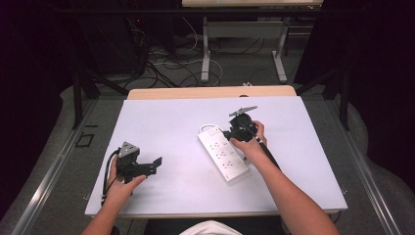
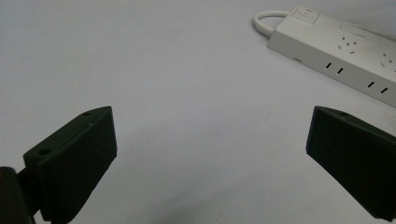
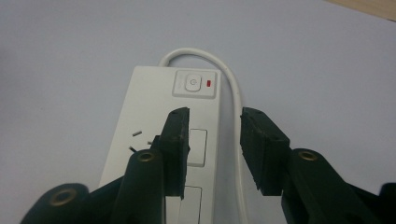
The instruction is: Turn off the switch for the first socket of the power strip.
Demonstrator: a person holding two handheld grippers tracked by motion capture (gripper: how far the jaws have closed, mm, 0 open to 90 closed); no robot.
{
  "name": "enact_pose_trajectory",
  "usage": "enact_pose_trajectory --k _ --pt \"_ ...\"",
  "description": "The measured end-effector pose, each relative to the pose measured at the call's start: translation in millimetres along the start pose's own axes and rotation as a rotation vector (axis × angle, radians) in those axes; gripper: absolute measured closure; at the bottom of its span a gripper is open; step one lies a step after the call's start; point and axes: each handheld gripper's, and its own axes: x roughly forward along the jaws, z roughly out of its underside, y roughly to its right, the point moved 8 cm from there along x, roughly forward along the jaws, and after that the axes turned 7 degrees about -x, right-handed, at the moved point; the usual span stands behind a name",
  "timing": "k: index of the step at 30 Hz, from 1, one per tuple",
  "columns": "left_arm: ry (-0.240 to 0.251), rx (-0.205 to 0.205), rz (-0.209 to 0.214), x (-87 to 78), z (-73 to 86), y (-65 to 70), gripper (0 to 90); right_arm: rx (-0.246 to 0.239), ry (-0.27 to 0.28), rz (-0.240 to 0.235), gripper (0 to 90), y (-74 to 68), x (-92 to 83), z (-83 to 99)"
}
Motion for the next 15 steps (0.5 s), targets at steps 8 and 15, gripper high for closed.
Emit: enact_pose_trajectory --k 8,15 --pt "-0.001 0.002 -0.001 -0.1 0.1 -0.2 1.9 -0.002 -0.036 -0.017 75.2 -2.2 8.7 4.3" --pt "0.004 0.002 -0.002 -0.2 -0.2 -0.9 2.0 0.009 -0.07 -0.025 81.5 -3.0 14.5 8.2"
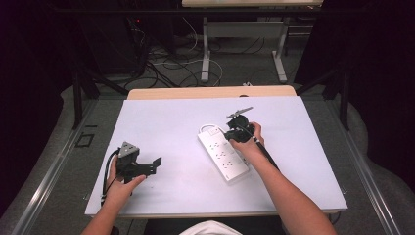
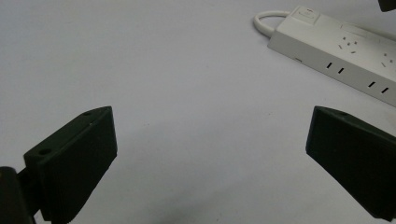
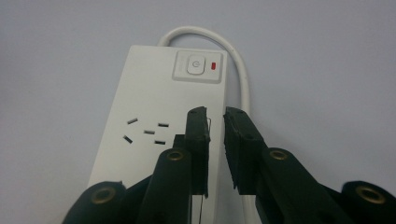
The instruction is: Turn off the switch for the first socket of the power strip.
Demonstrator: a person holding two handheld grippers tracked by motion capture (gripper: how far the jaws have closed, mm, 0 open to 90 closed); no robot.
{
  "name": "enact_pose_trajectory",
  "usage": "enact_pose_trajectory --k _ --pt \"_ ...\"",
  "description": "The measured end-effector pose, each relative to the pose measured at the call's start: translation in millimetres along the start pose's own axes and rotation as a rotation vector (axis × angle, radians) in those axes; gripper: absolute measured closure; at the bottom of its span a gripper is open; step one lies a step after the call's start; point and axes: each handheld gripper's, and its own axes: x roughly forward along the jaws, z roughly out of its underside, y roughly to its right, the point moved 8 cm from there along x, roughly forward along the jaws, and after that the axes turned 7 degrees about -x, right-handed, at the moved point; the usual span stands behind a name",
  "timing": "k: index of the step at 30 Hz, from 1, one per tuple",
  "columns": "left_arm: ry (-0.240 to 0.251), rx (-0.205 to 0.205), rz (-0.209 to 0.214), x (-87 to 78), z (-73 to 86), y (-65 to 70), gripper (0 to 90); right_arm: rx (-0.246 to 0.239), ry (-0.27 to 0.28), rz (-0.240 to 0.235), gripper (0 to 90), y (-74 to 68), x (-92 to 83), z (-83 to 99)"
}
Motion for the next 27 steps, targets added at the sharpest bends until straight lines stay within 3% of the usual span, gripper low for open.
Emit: enact_pose_trajectory --k 9,14,15,18,19,24,27 --pt "-0.002 0.002 0.0 0.0 0.3 0.0 2.2 0.001 -0.038 -0.007 87.3 3.4 6.3 3.8" --pt "-0.007 0.003 -0.001 0.0 0.6 0.0 2.2 0.029 -0.061 -0.004 90.0 4.7 8.9 6.2" --pt "-0.007 0.003 -0.001 0.0 0.6 0.0 2.2 0.012 -0.046 -0.012 90.0 5.6 10.6 6.0" --pt "-0.008 0.003 0.0 0.1 0.7 0.0 2.2 0.014 -0.071 -0.009 90.0 5.9 11.0 7.6" --pt "-0.008 0.003 -0.001 0.1 0.8 0.0 2.2 0.033 -0.071 -0.012 90.0 4.3 12.3 7.7" --pt "-0.008 0.003 0.0 0.0 0.8 0.0 2.3 0.013 -0.074 -0.035 90.0 -0.7 16.7 8.7" --pt "-0.008 0.003 0.0 0.1 0.8 0.0 2.3 0.031 -0.082 -0.034 89.9 -3.4 18.4 9.3"
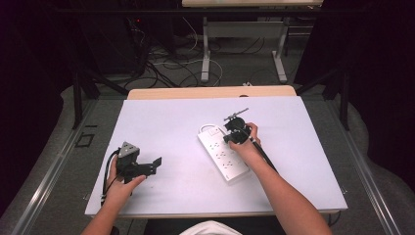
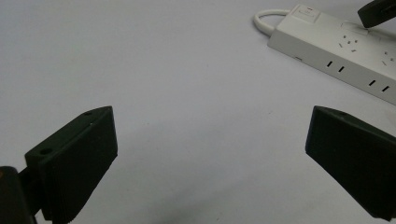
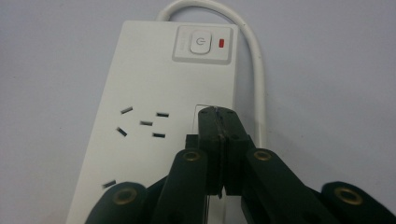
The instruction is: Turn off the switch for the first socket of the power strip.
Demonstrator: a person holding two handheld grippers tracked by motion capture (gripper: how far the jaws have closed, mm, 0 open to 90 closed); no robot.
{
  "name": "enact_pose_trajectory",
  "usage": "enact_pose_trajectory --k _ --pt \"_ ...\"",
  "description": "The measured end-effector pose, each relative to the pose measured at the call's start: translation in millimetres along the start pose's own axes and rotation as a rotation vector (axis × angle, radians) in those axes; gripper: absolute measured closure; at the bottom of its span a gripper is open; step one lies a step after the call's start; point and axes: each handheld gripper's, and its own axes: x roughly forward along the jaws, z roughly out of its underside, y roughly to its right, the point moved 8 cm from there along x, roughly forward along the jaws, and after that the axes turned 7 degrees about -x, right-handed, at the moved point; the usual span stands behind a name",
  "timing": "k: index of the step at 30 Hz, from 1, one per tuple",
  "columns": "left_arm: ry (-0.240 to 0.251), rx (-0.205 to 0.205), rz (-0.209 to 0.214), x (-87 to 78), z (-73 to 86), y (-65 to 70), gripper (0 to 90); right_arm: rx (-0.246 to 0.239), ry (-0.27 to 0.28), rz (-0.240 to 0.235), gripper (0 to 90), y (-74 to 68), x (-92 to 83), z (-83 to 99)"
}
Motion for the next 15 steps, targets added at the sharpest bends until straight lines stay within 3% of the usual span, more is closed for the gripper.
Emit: enact_pose_trajectory --k 15 --pt "0.0 0.0 0.001 -0.1 0.1 0.1 2.3 0.028 -0.003 0.003 89.2 -2.5 1.6 0.2"
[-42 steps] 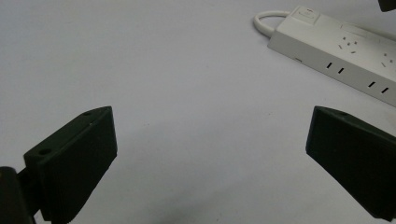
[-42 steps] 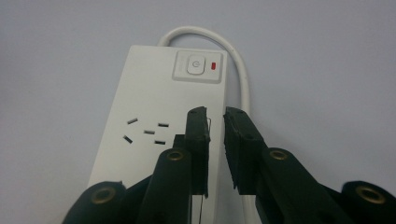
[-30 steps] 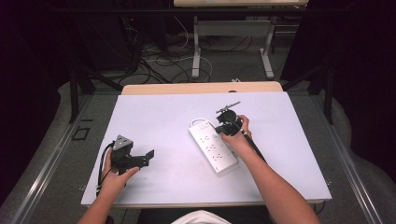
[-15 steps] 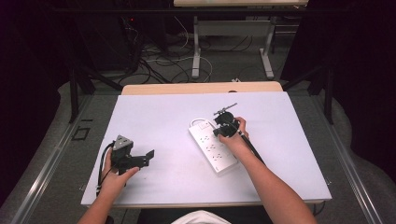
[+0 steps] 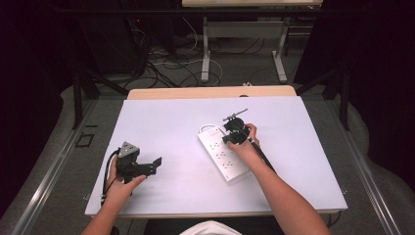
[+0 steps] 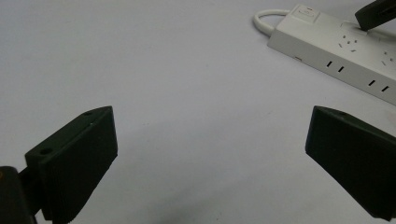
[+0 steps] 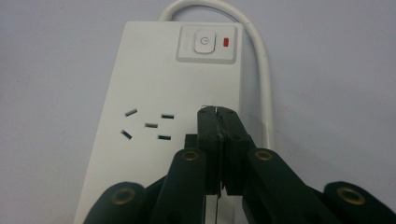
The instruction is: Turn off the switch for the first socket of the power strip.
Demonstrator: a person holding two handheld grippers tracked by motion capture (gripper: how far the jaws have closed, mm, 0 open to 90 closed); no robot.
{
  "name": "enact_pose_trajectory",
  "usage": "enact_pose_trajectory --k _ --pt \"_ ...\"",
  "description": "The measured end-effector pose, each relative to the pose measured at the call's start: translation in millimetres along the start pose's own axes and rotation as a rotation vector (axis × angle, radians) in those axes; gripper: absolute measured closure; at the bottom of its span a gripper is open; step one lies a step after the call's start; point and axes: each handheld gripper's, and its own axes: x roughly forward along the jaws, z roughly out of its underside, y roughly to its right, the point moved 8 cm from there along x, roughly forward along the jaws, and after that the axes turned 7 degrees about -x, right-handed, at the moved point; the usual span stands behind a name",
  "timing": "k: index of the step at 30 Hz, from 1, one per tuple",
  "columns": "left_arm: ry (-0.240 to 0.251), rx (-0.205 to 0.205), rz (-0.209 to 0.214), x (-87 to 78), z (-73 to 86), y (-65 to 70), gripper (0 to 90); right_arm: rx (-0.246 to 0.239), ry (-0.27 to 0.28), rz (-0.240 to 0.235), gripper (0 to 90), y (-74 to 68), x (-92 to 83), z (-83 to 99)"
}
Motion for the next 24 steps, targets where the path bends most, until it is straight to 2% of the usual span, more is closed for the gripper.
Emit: enact_pose_trajectory --k 14,18,24 --pt "0.0 -0.001 0.0 0.0 0.1 -0.1 2.3 -0.005 0.004 -0.011 90.0 -0.1 0.4 -0.1" --pt "0.0 0.0 0.0 0.1 0.1 0.0 2.3 -0.005 0.003 0.001 90.0 -0.4 0.1 0.2" --pt "0.0 0.0 0.001 0.1 0.2 0.1 2.4 -0.023 0.014 -0.002 90.0 -0.3 0.7 0.1"
